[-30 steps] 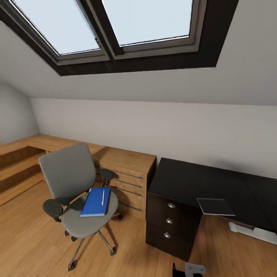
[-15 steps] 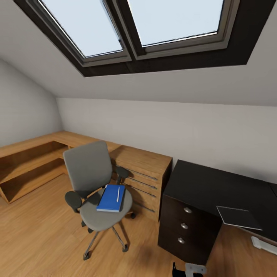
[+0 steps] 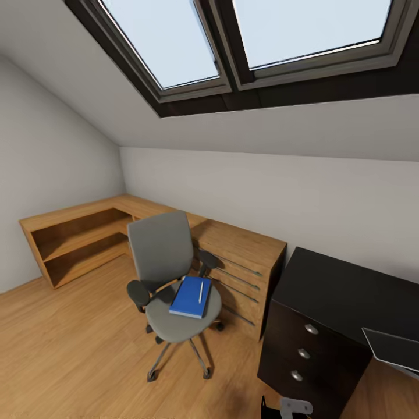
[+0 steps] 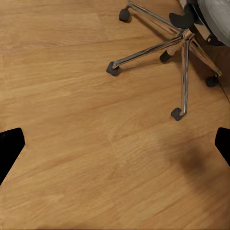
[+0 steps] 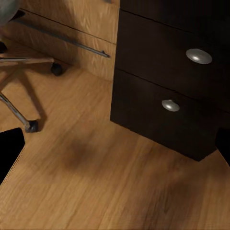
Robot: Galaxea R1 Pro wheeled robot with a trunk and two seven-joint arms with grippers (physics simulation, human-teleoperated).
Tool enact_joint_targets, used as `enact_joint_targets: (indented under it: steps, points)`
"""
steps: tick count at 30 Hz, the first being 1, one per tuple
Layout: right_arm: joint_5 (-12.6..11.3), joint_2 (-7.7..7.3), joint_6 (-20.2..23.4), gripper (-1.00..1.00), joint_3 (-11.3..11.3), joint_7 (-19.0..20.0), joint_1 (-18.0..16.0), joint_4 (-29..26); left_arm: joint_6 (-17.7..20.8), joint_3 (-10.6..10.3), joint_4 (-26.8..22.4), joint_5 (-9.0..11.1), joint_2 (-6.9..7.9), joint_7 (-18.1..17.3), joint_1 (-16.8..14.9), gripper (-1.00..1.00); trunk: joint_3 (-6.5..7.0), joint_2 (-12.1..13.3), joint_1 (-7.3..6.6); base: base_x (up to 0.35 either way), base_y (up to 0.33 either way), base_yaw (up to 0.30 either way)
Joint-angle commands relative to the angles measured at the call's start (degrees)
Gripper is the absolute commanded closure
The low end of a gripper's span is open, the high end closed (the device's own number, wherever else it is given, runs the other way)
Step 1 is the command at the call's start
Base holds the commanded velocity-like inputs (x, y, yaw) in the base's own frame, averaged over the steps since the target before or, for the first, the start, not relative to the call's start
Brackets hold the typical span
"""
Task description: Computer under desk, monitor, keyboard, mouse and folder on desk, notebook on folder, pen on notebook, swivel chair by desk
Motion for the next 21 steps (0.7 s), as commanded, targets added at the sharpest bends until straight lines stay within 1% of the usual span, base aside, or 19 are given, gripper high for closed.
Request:
enact_joint_targets:
  steps: [1,3,6,9,21]
  points:
    - [-0.3,0.02,-0.2,-1.00,0.5,-0.3,-0.1,0.1,-1.1,-0.4,0.2,0.7,0.05,-0.3,-0.1,-1.00,-0.07,0.0,0.00,0.000,0.000,0.286]
    - [-0.3,0.02,-0.2,-1.00,0.5,-0.3,-0.1,0.1,-1.6,-0.5,0.9,0.4,0.08,-0.3,-0.1,-1.00,-0.07,0.0,0.00,0.000,0.000,0.286]
    - [-0.3,0.02,-0.3,-1.00,0.5,-0.3,-0.1,0.1,-2.0,-0.5,3.1,-1.4,0.05,-0.3,-0.1,-1.00,-0.07,0.0,0.00,0.000,0.000,0.286]
    - [-0.3,0.02,-0.3,-1.00,0.5,-0.3,-0.1,0.1,-2.1,-0.5,3.9,-2.3,0.06,-0.3,-0.1,-1.00,-0.07,0.0,0.00,0.000,0.000,0.286]
    - [-0.2,0.02,-0.3,-1.00,0.5,-0.3,-0.1,0.1,-2.2,-0.5,4.5,-3.2,0.18,-0.2,-0.1,-1.00,-0.08,0.0,0.00,0.000,0.000,0.286]
